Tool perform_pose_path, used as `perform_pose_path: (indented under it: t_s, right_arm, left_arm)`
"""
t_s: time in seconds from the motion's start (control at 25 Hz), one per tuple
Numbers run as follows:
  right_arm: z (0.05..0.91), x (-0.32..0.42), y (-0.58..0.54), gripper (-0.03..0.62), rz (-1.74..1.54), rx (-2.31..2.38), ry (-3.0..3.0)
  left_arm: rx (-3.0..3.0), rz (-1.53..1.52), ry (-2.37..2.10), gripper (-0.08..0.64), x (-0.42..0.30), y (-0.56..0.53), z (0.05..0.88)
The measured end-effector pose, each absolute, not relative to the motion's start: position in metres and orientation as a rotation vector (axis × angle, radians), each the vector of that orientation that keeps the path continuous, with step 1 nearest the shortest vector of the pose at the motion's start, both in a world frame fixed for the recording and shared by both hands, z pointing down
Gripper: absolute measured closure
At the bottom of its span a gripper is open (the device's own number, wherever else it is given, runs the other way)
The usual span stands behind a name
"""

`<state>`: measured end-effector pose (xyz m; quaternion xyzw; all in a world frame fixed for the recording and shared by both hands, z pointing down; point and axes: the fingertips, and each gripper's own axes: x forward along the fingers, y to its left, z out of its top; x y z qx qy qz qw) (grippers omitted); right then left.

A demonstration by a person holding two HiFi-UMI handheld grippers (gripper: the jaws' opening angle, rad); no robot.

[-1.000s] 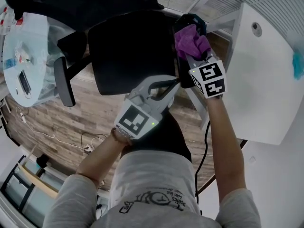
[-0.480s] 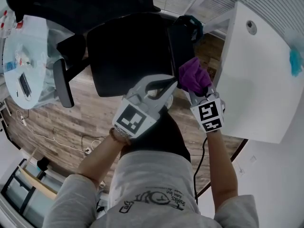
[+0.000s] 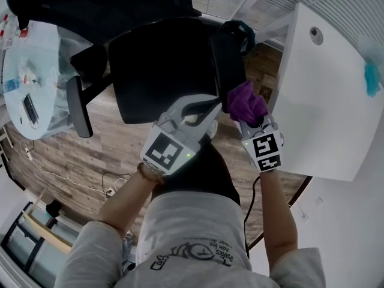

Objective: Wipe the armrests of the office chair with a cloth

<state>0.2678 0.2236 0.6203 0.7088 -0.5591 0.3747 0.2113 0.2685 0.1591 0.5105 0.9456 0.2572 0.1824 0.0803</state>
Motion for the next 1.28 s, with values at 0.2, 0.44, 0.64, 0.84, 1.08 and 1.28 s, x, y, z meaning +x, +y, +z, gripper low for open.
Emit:
perform_pose_path:
  t_s: [0.2,0.44,0.64,0.84,1.08,1.28]
  right_arm:
    - [0.622,0.282,0.201,0.561,1.024,1.967,-1.570]
    - [0.626,0.311,0.162,0.561,0.973,1.961,-1.583]
    - [0.631,0.341,0.131,0.561,0.934,1.959,-1.585]
    - [0.635,0.364,0.101,0.561,0.910,1.958,-1.582]
    - [0.638,0.383,0.077,0.563,0.902,1.948,-1.574]
    - [0.638,0.385,0.072,0.563,0.883,1.930,-1.587]
  left_arm:
    - [2.833,0.541,0.745,0.557,0.264,0.147,0.511]
    - [2.836,0.544,0.706,0.557,0.256,0.130,0.513]
    - [2.840,0.548,0.680,0.557,0.249,0.122,0.517]
    - [2.837,0.549,0.653,0.557,0.244,0.112,0.519]
    - [2.832,0.551,0.647,0.557,0.240,0.109,0.520]
    - [2.831,0.559,0.661,0.557,0.238,0.113,0.522]
